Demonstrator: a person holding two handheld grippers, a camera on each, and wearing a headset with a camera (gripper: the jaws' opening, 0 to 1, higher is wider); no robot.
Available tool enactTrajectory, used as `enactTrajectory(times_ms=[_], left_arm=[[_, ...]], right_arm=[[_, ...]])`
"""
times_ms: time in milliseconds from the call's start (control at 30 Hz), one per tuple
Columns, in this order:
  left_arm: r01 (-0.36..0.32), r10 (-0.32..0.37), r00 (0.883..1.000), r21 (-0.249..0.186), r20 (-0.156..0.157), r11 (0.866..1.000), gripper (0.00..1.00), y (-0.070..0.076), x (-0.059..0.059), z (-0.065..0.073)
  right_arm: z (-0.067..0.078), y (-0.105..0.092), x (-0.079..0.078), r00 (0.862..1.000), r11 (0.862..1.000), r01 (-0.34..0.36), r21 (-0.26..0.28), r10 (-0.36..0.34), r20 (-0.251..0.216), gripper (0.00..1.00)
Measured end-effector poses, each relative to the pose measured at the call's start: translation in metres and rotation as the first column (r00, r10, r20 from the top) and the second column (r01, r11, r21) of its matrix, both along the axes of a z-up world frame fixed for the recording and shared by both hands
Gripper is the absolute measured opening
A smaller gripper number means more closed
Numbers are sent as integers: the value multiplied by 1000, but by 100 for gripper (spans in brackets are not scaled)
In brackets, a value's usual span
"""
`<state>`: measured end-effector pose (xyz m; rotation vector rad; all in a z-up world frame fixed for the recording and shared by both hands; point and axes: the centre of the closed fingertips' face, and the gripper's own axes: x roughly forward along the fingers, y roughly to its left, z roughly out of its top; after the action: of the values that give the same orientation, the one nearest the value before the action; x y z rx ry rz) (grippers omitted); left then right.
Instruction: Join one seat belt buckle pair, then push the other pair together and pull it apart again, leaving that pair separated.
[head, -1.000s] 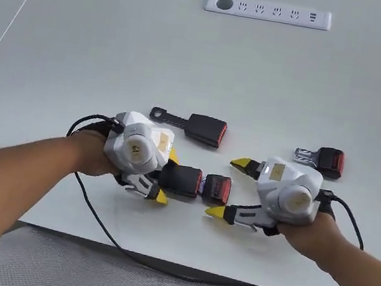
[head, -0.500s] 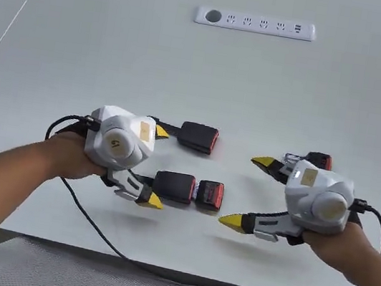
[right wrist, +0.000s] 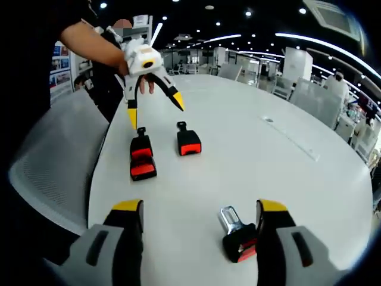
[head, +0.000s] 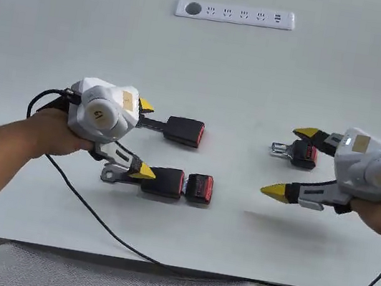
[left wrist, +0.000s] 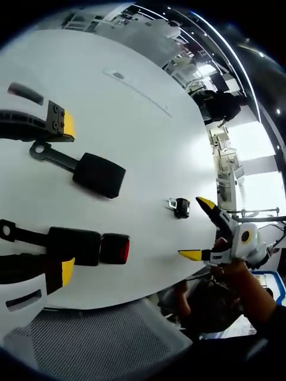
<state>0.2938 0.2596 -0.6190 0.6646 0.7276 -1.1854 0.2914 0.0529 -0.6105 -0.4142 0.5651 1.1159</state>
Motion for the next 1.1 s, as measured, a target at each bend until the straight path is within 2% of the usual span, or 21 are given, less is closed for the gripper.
enactTrajectory(times_ms=[167, 267, 300, 433, 600, 667, 800, 867, 900, 1100], left_arm=[[6, -6, 1000, 7, 3, 1000, 79, 2, 12, -1], [12, -12, 1000, -3, -7, 1000, 79, -1, 17, -1], [15, -15, 1000, -4, -7, 1000, 79, -2, 19, -1], [42, -42, 999, 14, -11, 999, 78, -5, 27, -5], [79, -79, 997, 30, -23, 996, 75, -12, 37, -14], [89, -88, 996, 24, -31, 996, 75, -17, 39, -17], [118, -116, 992, 32, -50, 993, 73, -22, 40, -28], [144, -140, 987, 49, -82, 988, 68, -23, 35, -36], [161, -157, 984, 56, -84, 985, 65, -23, 34, -41], [165, -160, 982, 43, -102, 985, 64, -27, 33, -51]], right_arm=[[-1, -19, 13, 1000, 1000, 8, -24, -9, -13, 78], [-7, -29, 17, 999, 999, 11, -39, -13, -53, 79], [-7, -31, 19, 999, 999, 12, -38, -14, -52, 79], [-11, -41, 26, 997, 999, 15, -40, -18, -73, 80], [-22, -50, 30, 995, 998, -11, -67, 4, -100, 79], [-25, -53, 31, 994, 997, -17, -76, 8, -111, 78], [-35, -57, 35, 991, 995, -36, -92, 23, -132, 75], [-41, -57, 34, 989, 993, -60, -106, 45, -142, 73], [-43, -57, 33, 986, 991, -79, -109, 61, -152, 72], [-51, -57, 30, 977, 985, -129, -112, 107, -182, 64]])
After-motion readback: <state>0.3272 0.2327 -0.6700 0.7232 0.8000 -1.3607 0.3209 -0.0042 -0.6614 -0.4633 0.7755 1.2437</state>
